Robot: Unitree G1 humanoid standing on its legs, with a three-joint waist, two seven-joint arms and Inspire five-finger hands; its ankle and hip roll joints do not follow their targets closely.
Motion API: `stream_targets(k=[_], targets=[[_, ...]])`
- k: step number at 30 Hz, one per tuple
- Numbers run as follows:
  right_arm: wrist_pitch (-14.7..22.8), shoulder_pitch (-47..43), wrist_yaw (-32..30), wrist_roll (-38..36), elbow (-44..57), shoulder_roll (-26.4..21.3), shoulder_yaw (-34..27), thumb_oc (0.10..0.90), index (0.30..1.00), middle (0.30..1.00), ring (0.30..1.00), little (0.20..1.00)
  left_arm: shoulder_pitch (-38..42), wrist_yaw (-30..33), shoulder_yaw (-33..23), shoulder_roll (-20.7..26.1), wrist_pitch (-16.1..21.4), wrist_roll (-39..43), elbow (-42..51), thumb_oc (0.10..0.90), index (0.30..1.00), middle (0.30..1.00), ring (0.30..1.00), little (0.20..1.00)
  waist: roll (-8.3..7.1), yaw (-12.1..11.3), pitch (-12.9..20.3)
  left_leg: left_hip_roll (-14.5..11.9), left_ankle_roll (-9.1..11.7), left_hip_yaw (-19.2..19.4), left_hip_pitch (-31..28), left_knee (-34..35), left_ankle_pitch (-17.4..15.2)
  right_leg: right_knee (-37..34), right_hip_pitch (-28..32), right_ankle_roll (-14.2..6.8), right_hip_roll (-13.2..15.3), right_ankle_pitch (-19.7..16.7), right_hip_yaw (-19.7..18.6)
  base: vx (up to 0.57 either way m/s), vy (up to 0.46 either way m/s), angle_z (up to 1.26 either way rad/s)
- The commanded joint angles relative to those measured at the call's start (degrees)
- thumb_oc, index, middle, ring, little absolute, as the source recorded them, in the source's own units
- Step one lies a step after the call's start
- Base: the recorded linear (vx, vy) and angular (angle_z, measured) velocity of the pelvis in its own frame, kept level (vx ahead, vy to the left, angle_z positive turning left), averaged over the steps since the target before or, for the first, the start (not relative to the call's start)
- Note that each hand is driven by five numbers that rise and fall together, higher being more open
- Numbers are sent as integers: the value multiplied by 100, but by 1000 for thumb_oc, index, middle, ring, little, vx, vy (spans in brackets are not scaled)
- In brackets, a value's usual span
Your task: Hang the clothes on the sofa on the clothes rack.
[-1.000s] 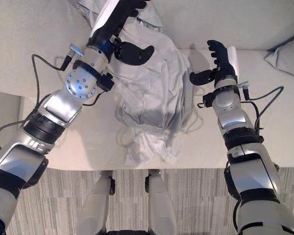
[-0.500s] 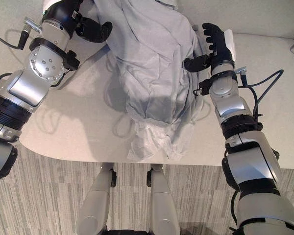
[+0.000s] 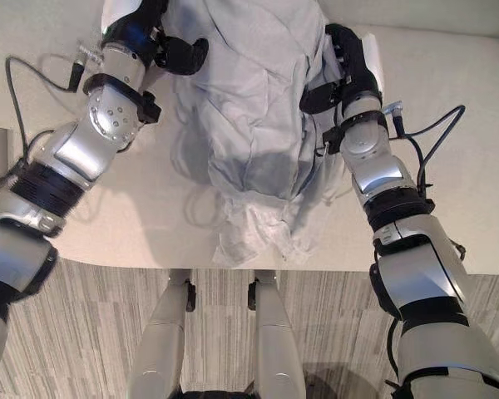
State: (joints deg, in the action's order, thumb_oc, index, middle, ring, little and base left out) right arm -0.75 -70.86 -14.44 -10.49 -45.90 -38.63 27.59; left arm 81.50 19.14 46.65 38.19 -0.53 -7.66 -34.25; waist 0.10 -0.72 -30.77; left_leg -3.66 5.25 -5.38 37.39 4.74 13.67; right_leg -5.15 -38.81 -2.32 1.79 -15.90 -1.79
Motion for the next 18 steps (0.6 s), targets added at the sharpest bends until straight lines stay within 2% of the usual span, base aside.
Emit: stream_targets(k=[1, 2, 7, 13, 14, 15, 16, 18], targets=[[365, -314, -107, -224, 416, -290, -23, 800, 900, 900, 900, 900, 569, 163, -490, 161, 190, -455, 173, 800, 900, 900, 900, 900, 36, -77, 98, -163, -84, -390, -434, 26, -953, 15, 167, 119, 518, 770, -48, 18, -93, -2], [406, -232, -116, -260, 681, -391, -14, 800, 900, 900, 900, 900, 709, 87, -5, 449, 151, -658, 199, 800, 900, 900, 900, 900, 30, -71, 98, -184, -71, -401, -321, 26, -929, 15, 64, 126, 521, 750, -38, 9, -46, -2], [431, -258, -132, -327, 728, -482, 24, 800, 900, 900, 900, 900, 875, 5, 505, 604, 149, -795, 184, 800, 900, 900, 900, 900, 32, -78, 98, -191, -72, -399, -210, 26, -911, 15, -43, 124, 536, 728, -10, 3, -11, 0], [454, -306, -171, -490, 882, -507, 90, 800, 900, 900, 900, 900, 936, -51, 848, 694, 128, -873, 173, 800, 900, 900, 900, 900, -19, -50, 98, -232, -58, -422, -37, 26, -886, 15, -201, 117, 522, 705, 8, 5, -10, 2], [461, -309, -169, -526, 933, -496, 94, 715, 773, 773, 773, 773, 961, -51, 908, 687, 134, -866, 139, 800, 900, 900, 900, 900, -32, -48, 98, -233, -61, -427, -9, 26, -884, 15, -226, 118, 525, 699, 11, 20, -27, 5], [475, -273, -164, -558, 1102, -508, 107, 400, 300, 300, 300, 300, 917, -95, 964, 688, 145, -861, 147, 596, 594, 594, 594, 594, -48, -28, 98, -241, -64, -434, 29, 26, -887, 15, -264, 115, 521, 687, 7, 0, 0, 0], [503, -109, -147, -592, 1418, -561, 33, 400, 300, 300, 300, 300, 787, -154, 928, 710, 159, -830, 233, 400, 300, 300, 300, 300, -75, 6, 98, -235, -64, -435, 40, 26, -887, 15, -275, 115, 522, 674, -3, 24, -33, 0], [585, 336, -197, -577, 2065, -687, -294, 400, 300, 300, 300, 300, 539, -217, 823, 749, 178, -831, 322, 400, 300, 300, 300, 300, -128, 103, 98, -242, -56, -423, 37, 26, -878, 15, -288, 103, 528, 659, -7, 11, -15, 0]])
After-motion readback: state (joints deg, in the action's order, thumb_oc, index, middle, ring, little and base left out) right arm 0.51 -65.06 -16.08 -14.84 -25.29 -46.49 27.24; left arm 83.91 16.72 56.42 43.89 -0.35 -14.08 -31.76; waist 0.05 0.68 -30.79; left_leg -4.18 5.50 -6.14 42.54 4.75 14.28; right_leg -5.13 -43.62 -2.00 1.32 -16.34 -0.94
